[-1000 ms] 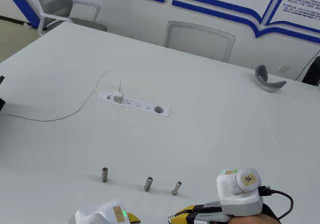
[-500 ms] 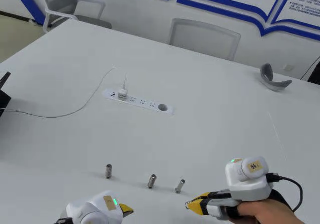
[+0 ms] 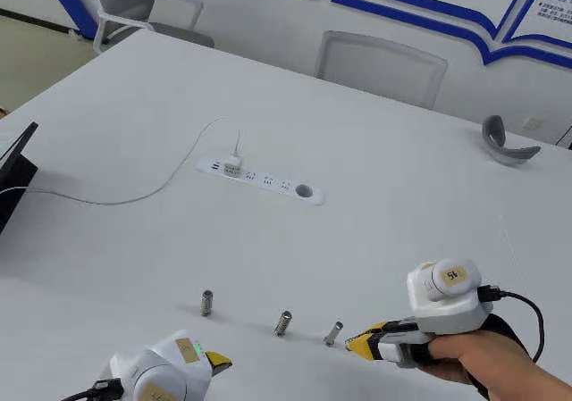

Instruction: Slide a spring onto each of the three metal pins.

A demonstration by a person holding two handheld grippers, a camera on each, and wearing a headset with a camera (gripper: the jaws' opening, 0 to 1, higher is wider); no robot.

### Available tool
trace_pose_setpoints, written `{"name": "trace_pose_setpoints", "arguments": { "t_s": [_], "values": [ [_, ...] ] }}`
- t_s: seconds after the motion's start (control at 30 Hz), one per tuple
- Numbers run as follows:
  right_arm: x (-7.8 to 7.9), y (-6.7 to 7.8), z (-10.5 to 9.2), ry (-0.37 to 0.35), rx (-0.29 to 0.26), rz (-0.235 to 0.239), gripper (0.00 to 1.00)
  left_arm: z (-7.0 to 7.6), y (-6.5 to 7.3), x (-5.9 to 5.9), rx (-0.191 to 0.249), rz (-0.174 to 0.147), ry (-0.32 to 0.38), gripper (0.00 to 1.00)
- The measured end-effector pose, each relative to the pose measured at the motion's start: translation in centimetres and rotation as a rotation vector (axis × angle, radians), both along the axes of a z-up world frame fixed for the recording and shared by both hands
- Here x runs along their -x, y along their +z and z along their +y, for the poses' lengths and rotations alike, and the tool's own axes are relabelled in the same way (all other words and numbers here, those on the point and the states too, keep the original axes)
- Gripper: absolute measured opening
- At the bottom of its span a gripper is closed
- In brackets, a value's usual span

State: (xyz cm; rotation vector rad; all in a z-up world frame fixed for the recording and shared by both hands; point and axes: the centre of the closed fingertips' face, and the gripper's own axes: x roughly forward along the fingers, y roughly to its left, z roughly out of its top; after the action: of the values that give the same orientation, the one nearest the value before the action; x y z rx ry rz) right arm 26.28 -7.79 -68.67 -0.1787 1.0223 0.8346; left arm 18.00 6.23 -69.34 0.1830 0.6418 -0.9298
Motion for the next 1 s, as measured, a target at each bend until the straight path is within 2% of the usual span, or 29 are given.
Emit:
{"name": "trace_pose_setpoints", "arguments": {
  "t_s": [0.53, 1.0],
  "values": [
    [-2.1, -0.2, -0.2, 0.054, 0.067, -0.021, 0.12, 1.7, 0.3, -1.2, 0.016, 0.009, 0.062, 0.58],
    [-2.8, -1.0, 0.5, 0.092, 0.089, -0.011, 0.12, 2.5, 0.3, -1.4, 0.025, 0.020, 0.083, 0.63]
  ]
}}
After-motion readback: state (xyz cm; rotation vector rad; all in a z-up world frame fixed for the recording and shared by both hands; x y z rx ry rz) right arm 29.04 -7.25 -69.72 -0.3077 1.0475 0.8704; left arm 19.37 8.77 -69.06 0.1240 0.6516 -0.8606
